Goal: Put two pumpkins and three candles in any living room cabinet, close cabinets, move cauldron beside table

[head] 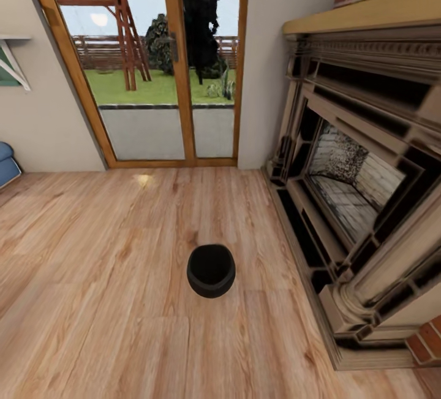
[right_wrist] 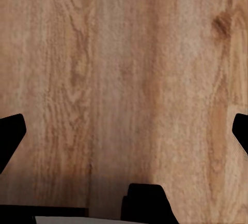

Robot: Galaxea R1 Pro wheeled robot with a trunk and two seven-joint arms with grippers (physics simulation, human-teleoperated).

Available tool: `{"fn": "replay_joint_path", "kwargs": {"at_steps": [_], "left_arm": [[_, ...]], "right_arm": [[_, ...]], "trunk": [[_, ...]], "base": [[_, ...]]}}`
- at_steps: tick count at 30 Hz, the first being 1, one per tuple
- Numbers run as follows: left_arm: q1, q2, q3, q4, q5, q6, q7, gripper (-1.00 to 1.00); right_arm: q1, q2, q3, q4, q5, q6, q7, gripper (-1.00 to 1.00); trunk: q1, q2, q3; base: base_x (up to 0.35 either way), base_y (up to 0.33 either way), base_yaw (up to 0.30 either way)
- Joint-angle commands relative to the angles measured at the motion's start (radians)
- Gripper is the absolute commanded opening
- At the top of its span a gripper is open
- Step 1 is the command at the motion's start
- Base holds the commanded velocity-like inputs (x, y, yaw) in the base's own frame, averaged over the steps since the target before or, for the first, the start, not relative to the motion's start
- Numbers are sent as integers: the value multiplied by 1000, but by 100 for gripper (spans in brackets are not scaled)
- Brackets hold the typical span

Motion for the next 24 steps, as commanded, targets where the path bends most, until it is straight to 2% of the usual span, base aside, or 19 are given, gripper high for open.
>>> {"fn": "replay_joint_path", "kwargs": {"at_steps": [1,20,24], "left_arm": [[0,0,0,0,0,0,0,100],[0,0,0,0,0,1,-5,100],[0,0,0,0,0,1,-5,100]], "right_arm": [[0,0,0,0,0,0,0,100],[0,0,0,0,0,0,0,100],[0,-1,0,0,0,-1,0,100]], "trunk": [[0,0,0],[0,0,-6],[0,0,-7]], "base": [[309,101,0],[320,29,-1],[327,0,-167]]}}
